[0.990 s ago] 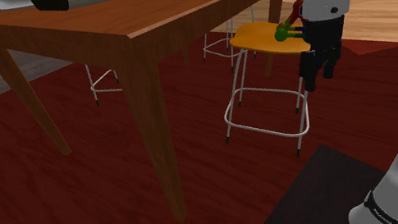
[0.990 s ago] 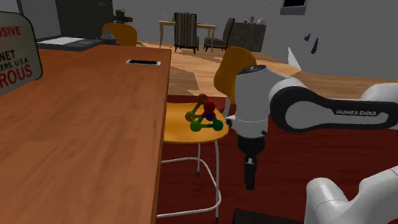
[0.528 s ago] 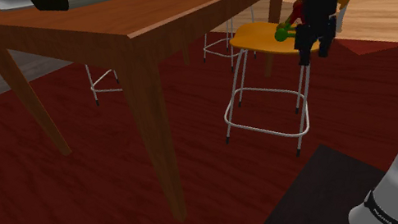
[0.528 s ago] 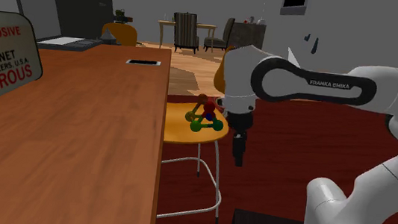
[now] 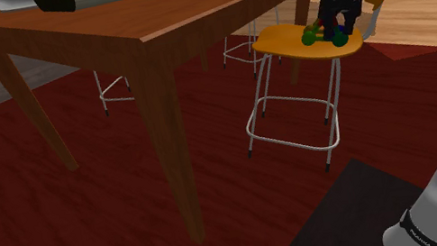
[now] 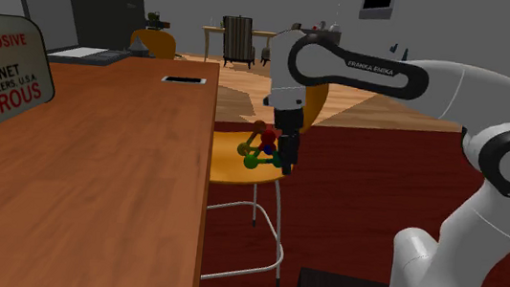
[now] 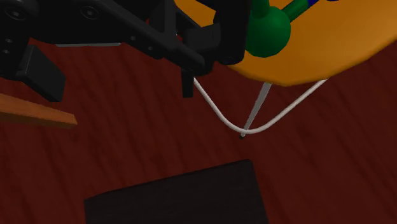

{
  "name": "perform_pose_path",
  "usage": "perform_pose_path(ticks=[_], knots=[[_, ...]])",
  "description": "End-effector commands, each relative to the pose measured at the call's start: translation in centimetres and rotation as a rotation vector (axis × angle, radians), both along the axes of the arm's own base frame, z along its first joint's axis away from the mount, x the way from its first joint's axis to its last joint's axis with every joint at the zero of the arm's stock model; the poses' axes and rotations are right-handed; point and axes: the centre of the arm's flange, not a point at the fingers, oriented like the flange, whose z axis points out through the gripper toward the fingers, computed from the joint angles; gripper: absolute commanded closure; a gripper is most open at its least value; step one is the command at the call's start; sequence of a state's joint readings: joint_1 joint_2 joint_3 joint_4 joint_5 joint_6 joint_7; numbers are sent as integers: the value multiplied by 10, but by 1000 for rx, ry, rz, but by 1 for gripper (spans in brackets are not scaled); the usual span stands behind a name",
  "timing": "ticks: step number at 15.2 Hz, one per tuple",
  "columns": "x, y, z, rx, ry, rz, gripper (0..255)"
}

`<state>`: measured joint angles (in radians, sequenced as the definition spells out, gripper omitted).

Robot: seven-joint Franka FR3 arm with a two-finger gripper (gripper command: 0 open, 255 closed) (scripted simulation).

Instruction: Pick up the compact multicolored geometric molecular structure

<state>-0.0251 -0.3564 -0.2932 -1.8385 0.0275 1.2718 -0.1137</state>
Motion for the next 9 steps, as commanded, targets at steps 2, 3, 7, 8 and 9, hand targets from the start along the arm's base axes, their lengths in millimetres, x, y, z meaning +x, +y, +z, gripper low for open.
perform_pose_path(ticks=[2,3,7,8,9], knots=[[20,-34,19,34,2,-17,0],[27,-46,24,46,3,-23,0],[53,-93,45,92,5,-46,0],[59,-105,50,104,6,-52,0],[65,-117,55,115,7,-57,0]])
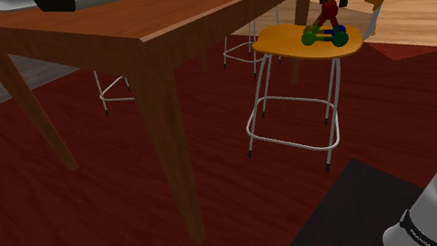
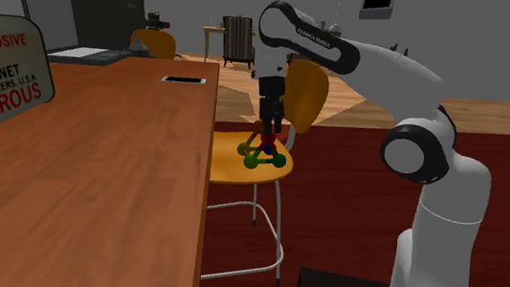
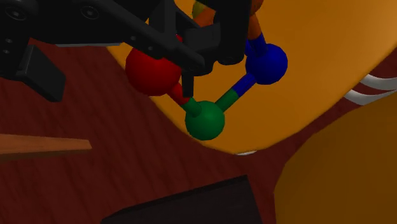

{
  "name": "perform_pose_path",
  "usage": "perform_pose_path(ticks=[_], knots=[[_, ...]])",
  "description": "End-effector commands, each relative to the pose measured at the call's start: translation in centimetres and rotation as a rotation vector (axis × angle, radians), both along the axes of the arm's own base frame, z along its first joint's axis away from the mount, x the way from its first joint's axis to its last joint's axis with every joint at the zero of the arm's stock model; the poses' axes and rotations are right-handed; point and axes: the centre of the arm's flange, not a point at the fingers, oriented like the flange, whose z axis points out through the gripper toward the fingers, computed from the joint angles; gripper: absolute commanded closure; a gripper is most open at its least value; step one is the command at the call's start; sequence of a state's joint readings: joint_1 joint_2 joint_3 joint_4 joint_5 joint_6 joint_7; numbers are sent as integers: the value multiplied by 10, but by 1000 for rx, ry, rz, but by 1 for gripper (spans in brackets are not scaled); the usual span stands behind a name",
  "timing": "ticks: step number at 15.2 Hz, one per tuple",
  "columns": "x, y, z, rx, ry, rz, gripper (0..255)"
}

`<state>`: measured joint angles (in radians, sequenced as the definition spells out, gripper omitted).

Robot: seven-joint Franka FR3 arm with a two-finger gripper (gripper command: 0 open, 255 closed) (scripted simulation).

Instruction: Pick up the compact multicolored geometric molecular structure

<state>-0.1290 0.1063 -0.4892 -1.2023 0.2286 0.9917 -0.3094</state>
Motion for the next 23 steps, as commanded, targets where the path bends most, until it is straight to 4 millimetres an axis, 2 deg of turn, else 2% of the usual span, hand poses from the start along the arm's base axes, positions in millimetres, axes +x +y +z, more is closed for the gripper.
perform_pose_path(ticks=[1,8,10,11,20,23], knots=[[7,-17,5,17,2,-4,0],[7,-17,-32,17,2,-4,0],[7,-17,-35,17,2,-4,0],[7,-17,-35,17,2,-4,255],[7,-17,-35,17,2,-4,255],[7,-17,-19,17,2,-4,255]])
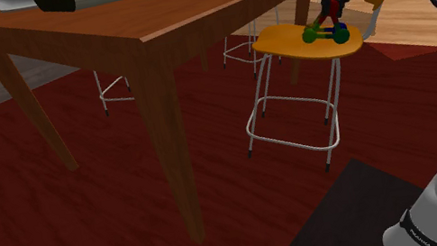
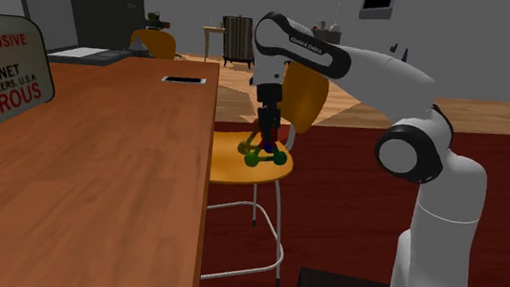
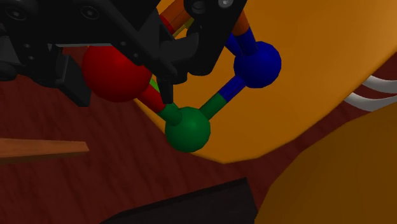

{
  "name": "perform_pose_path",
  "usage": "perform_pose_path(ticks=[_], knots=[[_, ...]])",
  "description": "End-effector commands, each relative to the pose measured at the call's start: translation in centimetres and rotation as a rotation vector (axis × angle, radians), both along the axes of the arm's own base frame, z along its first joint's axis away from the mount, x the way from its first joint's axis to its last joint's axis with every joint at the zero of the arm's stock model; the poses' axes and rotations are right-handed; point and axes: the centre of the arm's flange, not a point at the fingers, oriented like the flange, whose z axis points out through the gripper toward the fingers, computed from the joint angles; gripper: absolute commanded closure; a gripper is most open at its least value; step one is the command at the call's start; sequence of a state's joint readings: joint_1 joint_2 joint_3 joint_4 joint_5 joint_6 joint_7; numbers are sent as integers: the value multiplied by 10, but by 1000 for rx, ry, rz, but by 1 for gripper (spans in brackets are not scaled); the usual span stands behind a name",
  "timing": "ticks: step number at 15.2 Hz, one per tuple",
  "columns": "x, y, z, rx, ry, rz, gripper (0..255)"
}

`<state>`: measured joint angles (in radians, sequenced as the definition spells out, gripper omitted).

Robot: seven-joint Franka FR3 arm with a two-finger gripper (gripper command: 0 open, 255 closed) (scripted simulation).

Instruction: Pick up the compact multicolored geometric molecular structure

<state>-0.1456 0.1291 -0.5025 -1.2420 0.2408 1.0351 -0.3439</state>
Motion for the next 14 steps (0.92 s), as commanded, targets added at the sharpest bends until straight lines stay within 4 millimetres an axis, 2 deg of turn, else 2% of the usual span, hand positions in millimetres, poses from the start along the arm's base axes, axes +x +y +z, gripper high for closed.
perform_pose_path(ticks=[1,12,14], knots=[[1,1,10,0,0,0,255],[1,1,68,0,0,0,255],[1,1,69,0,0,0,255]])
